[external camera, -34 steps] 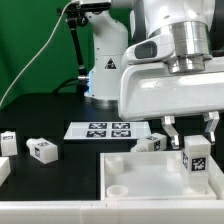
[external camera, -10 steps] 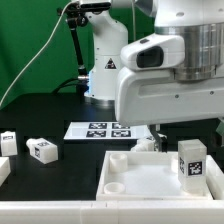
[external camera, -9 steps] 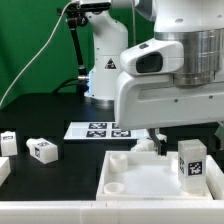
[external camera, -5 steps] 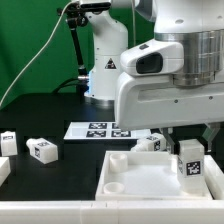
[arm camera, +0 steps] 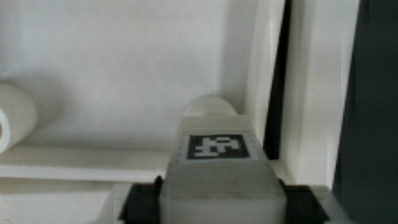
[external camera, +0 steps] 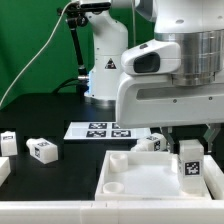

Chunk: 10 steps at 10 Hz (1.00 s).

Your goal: Assemble one leg

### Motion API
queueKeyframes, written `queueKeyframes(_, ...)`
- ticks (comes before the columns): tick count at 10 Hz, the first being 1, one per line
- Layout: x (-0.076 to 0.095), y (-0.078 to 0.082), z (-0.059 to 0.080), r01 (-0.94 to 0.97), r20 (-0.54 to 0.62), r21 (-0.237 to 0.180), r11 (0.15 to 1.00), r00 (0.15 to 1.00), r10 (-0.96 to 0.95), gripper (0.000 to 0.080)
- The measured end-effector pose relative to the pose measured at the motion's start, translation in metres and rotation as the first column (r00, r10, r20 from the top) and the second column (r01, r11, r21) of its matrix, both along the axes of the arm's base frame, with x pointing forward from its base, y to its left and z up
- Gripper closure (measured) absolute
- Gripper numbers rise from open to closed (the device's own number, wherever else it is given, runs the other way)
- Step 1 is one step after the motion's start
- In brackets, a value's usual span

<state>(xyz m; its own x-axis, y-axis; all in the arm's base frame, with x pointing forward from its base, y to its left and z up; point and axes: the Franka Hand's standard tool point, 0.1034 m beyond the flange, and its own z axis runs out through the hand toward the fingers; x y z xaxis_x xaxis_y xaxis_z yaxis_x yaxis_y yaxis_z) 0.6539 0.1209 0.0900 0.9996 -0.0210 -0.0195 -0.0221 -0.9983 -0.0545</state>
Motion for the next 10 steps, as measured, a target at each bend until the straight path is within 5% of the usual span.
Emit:
queueKeyframes(3,-0.001,0.003,-0.001,0.308,-0.020,0.019,0.951,0.951,-0.308,0.0515)
queueKeyframes(6,-0.003,0.017,-0.002,0.685,-0.079,0.024,0.729,0.728,-0.681,0.0515)
queueKeyframes(8,-0.002,0.029,-0.003,0.885,-0.118,-0.004,0.466,0.462,-0.879,0.0515)
queueKeyframes(10,-0.002,0.029,-0.003,0.910,-0.121,-0.010,0.414,0.409,-0.904,0.0515)
